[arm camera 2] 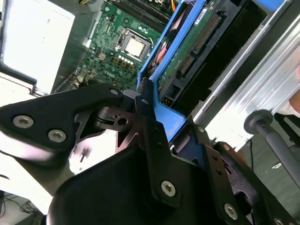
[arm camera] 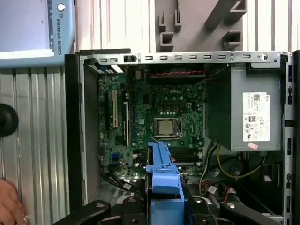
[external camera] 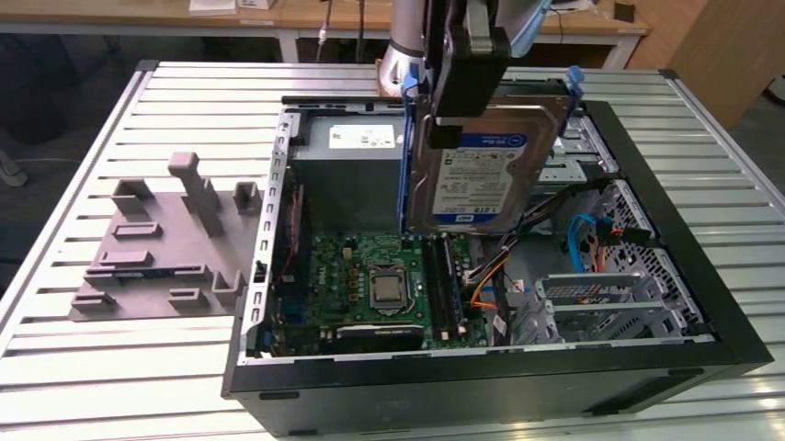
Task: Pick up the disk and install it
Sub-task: 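Insert the disk into the insertion slot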
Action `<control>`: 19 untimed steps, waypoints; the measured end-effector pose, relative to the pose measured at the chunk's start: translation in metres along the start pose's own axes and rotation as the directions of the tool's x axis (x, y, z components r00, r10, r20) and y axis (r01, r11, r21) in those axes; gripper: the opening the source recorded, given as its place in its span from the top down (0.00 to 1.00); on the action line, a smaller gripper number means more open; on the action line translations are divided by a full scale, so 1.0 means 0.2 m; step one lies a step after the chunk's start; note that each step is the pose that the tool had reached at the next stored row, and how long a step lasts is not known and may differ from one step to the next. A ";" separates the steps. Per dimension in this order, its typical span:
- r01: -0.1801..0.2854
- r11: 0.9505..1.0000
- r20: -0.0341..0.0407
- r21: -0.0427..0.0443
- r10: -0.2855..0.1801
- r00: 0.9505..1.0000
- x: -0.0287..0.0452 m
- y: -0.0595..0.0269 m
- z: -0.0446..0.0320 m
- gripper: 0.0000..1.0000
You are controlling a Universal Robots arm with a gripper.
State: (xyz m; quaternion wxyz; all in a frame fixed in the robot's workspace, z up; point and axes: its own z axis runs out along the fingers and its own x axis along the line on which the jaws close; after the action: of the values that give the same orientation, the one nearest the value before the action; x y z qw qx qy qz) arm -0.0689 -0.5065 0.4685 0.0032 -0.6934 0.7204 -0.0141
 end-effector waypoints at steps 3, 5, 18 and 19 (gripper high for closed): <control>0.000 1.000 0.000 0.000 0.000 1.000 0.041 -0.003 0.004 0.64; 0.000 1.000 0.000 0.000 0.000 1.000 0.068 -0.007 0.007 0.64; 0.000 1.000 0.001 -0.003 0.000 1.000 0.124 -0.110 0.019 0.64; 0.000 1.000 0.003 -0.005 0.000 1.000 0.125 -0.121 0.020 0.64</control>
State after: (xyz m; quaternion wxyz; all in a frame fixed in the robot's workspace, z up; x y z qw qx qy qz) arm -0.0456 -0.5326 0.4656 0.0024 -0.6933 0.7205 -0.0113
